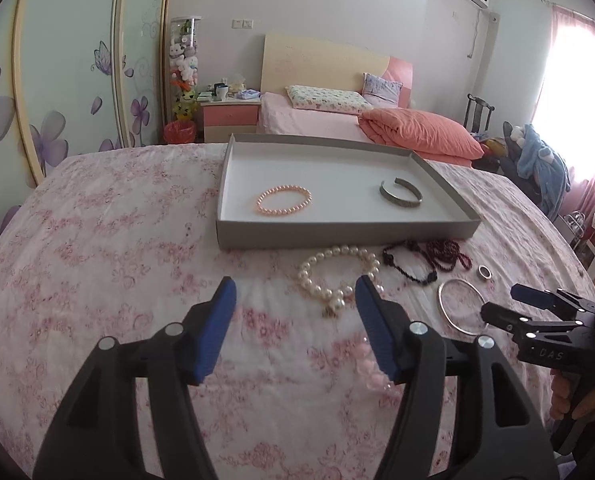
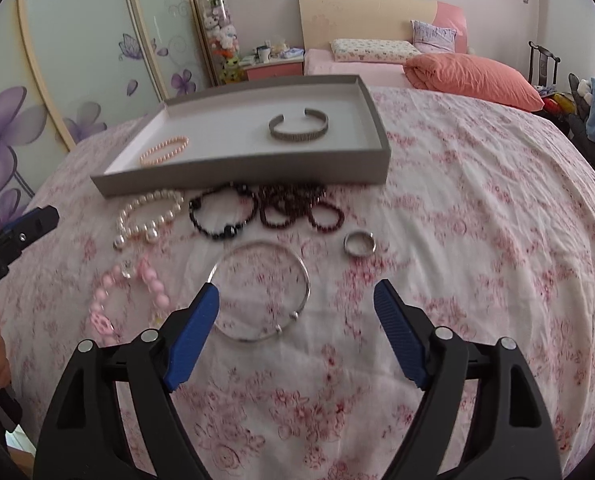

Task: Organize jewelry
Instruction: 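Withdraw both open tools from the tray back toward the remaining jewelry, then grasp the pink beaded charm bracelet with the left tool while the right tool grasps the large silver bangle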

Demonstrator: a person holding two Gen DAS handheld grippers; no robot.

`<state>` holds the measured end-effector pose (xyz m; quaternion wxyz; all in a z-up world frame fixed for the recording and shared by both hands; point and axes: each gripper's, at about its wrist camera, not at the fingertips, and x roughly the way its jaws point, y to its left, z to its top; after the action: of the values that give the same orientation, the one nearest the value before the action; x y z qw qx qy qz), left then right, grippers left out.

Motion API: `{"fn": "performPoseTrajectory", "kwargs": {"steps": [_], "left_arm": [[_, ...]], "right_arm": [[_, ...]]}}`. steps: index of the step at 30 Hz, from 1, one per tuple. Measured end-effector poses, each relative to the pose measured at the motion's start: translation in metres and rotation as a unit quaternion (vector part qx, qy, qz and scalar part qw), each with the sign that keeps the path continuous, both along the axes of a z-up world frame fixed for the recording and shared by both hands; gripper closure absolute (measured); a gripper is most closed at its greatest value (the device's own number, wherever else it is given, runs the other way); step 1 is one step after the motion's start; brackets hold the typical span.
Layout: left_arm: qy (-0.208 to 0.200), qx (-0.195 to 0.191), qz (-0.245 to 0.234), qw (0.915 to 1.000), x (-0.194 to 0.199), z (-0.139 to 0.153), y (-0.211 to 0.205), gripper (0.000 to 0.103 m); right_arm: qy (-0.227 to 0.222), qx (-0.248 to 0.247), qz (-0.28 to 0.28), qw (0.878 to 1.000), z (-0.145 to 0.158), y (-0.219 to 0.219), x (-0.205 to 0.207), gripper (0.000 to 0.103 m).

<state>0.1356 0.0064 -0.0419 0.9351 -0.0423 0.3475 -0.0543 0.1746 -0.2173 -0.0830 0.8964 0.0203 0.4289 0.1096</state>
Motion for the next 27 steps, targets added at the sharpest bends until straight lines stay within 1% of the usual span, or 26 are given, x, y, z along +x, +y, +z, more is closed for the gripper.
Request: {"fn": "performPoseTrajectory", "kwargs": {"steps": [3,7,10,15,17,18,19,20,22,27], "left_arm": [[0.004,0.003,-0.003,1.0,-0.004,-0.003,-0.003,0.04],[0.009,0.003,0.0,1.0,-0.005,-0.006,-0.001,0.038],[0.013,0.001,0.006,0.9999,-0.006,-0.007,0.002,0.038],[0.016,-0.001,0.01,0.9998,-0.005,-0.008,0.005,0.038],[0.017,-0.002,0.009,0.9998,-0.005,-0.008,0.005,0.038],[0.018,-0.003,0.008,0.9998,-0.005,-0.008,0.005,0.038],[0.019,-0.004,0.007,0.9998,-0.004,-0.009,0.004,0.038],[0.02,-0.005,0.005,0.9998,-0.004,-0.009,0.004,0.037],[0.023,-0.007,0.0,0.9997,-0.004,-0.01,0.001,0.035],[0.036,-0.005,-0.024,0.999,-0.004,-0.016,-0.012,0.034]], "right_arm": [[0.009,-0.007,0.006,1.0,-0.007,0.004,-0.001,0.02],[0.017,-0.027,0.023,0.999,-0.012,0.019,0.002,0.018],[0.015,-0.05,0.027,0.998,-0.015,0.029,0.004,0.016],[0.013,-0.053,0.025,0.998,-0.016,0.031,0.012,0.016],[0.009,-0.052,0.026,0.998,-0.016,0.03,0.012,0.018],[0.007,-0.052,0.028,0.998,-0.015,0.031,0.012,0.022],[0.003,-0.051,0.031,0.998,-0.015,0.03,0.01,0.029],[0.001,-0.052,0.032,0.998,-0.014,0.03,0.01,0.033],[0.004,-0.051,0.031,0.998,-0.013,0.028,0.009,0.033],[0.006,-0.052,0.018,0.998,-0.013,0.021,0.004,0.033]]}}
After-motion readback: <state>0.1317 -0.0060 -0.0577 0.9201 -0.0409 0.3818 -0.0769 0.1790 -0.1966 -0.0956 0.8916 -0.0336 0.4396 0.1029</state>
